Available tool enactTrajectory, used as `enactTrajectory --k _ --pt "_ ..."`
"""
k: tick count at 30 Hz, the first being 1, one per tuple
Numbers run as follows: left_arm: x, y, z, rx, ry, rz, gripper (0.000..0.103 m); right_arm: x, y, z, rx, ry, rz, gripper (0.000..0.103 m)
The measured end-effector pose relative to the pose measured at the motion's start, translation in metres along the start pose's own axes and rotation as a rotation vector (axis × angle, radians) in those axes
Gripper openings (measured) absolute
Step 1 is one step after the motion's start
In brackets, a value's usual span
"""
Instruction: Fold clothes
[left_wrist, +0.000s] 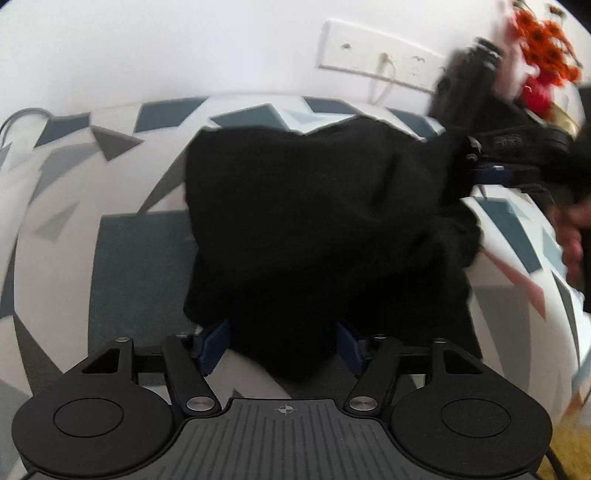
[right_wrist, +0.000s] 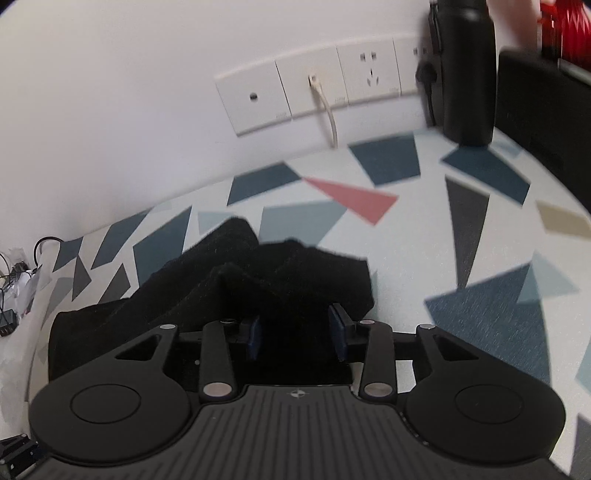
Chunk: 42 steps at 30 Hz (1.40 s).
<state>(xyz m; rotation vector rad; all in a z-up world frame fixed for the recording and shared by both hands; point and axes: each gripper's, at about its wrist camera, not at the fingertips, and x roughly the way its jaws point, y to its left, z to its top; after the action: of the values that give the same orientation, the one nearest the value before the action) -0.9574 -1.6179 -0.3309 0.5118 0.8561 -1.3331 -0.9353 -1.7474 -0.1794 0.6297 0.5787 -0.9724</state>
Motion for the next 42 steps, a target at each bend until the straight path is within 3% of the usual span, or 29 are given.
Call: enactTrajectory --k 1,2,5,7,9,11,15,18,20,22,29,30,31,33,35,39,42 --pt "-0.002 0.006 0.004 -0.037 -0.009 -0.026 0.01 -0.003 0.001 0.0 -0.023 -0.021 -0.005 0.054" --pt "-0.004 0.013 0.009 -0.077 -0.021 -0.057 0.005 -0.006 0.003 -0.001 -0.066 -0.045 -0.015 0.059" --pt "-0.022 0.031 0.024 -0.158 -0.097 -0.118 0.005 -0.016 0.002 0.0 -0.13 -0.08 0.036 0.058" --pt "-0.035 0.04 0.037 -0.183 -0.146 -0.157 0.005 -0.022 -0.003 0.002 -0.139 -0.087 0.098 0.033" --pt "-0.045 0.047 0.049 -0.188 -0.181 -0.184 0.005 -0.02 -0.009 0.008 -0.08 -0.075 0.13 0.029" --pt "-0.049 0.05 0.06 -0.177 -0.212 -0.151 0.005 -0.016 -0.015 0.012 -0.01 -0.082 0.129 0.029" --pt "-0.039 0.057 0.069 -0.203 -0.203 -0.06 0.006 -0.003 -0.014 0.01 -0.005 -0.068 0.119 0.03" --pt "-0.028 0.06 0.071 -0.228 -0.175 -0.002 0.011 0.004 -0.011 0.006 -0.04 -0.06 0.113 0.036" --pt "-0.023 0.058 0.069 -0.221 -0.151 0.041 0.031 0.002 -0.005 0.0 -0.111 -0.069 0.117 0.043" --pt "-0.021 0.06 0.064 -0.213 -0.142 0.062 0.06 0.001 -0.001 -0.006 -0.174 -0.077 0.118 0.056" --pt "-0.006 0.061 0.05 -0.18 -0.071 0.049 0.063 0.008 -0.006 -0.013 -0.209 -0.058 0.114 0.056" --pt "-0.005 0.059 0.049 -0.176 -0.067 0.05 0.064 0.007 -0.008 -0.013 -0.21 -0.061 0.116 0.048" --pt "-0.006 0.058 0.049 -0.168 -0.071 0.048 0.066 0.006 -0.01 -0.012 -0.21 -0.065 0.12 0.032" --pt "-0.011 0.053 0.048 -0.146 -0.095 0.038 0.07 0.004 -0.015 -0.009 -0.188 -0.062 0.129 0.023" --pt "-0.022 0.048 0.049 -0.09 -0.129 0.034 0.071 0.003 -0.019 -0.006 -0.154 -0.068 0.133 0.022" --pt "-0.048 0.04 0.047 0.055 -0.196 0.023 0.083 0.005 -0.024 -0.003 -0.104 -0.061 0.132 0.022" --pt "-0.055 0.037 0.042 0.114 -0.161 -0.025 0.083 0.007 -0.021 -0.003 -0.105 -0.058 0.126 0.022"
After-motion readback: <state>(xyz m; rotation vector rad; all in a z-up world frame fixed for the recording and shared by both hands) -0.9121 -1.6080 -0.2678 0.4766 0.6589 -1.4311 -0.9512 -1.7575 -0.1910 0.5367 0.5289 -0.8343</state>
